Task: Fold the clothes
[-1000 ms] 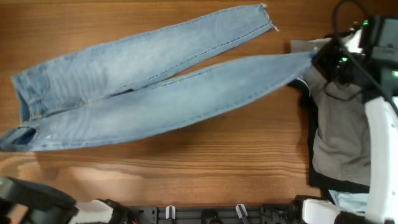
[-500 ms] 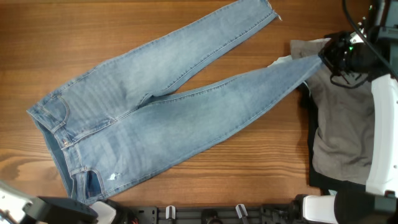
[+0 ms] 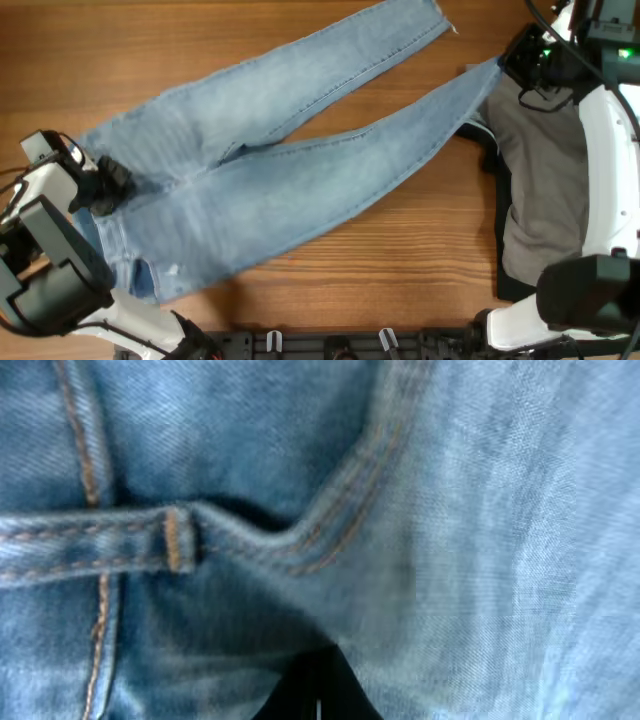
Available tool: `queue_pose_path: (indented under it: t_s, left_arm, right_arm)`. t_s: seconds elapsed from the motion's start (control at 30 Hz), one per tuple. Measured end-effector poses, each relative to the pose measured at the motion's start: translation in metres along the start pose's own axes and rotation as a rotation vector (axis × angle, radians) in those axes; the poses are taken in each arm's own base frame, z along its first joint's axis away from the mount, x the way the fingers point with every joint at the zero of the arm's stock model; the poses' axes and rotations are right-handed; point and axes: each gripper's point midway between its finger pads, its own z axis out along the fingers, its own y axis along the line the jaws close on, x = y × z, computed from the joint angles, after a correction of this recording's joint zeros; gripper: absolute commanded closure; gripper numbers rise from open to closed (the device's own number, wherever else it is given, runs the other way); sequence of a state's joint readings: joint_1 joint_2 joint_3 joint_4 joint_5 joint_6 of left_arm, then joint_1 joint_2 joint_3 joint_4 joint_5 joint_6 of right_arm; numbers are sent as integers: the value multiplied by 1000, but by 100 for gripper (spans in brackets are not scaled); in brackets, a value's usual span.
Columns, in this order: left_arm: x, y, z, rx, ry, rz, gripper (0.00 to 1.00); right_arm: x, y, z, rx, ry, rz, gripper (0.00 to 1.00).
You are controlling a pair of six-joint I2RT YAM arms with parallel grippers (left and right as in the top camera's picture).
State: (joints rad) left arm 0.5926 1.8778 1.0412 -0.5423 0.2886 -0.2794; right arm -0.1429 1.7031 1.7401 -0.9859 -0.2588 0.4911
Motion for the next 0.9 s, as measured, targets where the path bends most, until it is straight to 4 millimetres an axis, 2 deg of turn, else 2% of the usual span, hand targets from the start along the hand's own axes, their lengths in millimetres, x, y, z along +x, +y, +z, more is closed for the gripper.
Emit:
queue_pose_path:
  t_s: [0.1,0.17,0.23,0.33,0.37,0.43,0.47,0.5,0.53,0.57,0.63,0.7,0.73,0.8,0.87,0.9]
  left_arm:
    - [-50,-33,13,160,-165,50,96]
    - [-70,-46,15,201,-220,60,96]
    - [-81,-53,15,202,-232,63,96]
    - [-106,-63,13,150,-234,60,96]
    - [-113,-65,5,121,-212,49,93]
    - [-122,-74,-23,83,-171,48,88]
    - [-128,-82,-48,68,-160,66,82]
    - [-129,-89,-70,56,-150,85,71]
    - [-117,-89,-89,33,-107,90,71]
    - [-98,-83,-108,0,-51,74,71]
    - [-75,-70,-128,-39,19,28,71]
    - [-58,-33,-144,-110,95,-72,67]
    - [-59,-16,-148,-130,97,-113,67]
    - [-53,30,-153,-177,133,-228,67]
    - [-35,75,-148,-212,196,-346,66]
    - [-29,88,-144,-218,214,-380,66]
  right_arm:
    - [0,14,19,-67,24,-19,88]
    - [6,32,30,-119,49,-47,89]
    - [17,46,34,-136,70,-68,90]
    - [29,57,37,-127,92,-24,90]
    - [30,55,37,-117,98,0,90]
    - [37,48,36,-85,129,47,90]
    - [41,45,36,-72,143,61,90]
    - [43,43,36,-64,149,68,90]
    - [47,40,36,-47,166,78,90]
    - [47,38,36,-40,166,81,90]
    - [50,36,35,-31,176,85,90]
    - [52,35,35,-24,184,88,90]
    - [52,35,35,-24,184,88,89]
    - [52,35,35,-24,184,88,89]
    - [52,35,35,-22,183,87,89]
    - [52,35,35,-22,182,87,89]
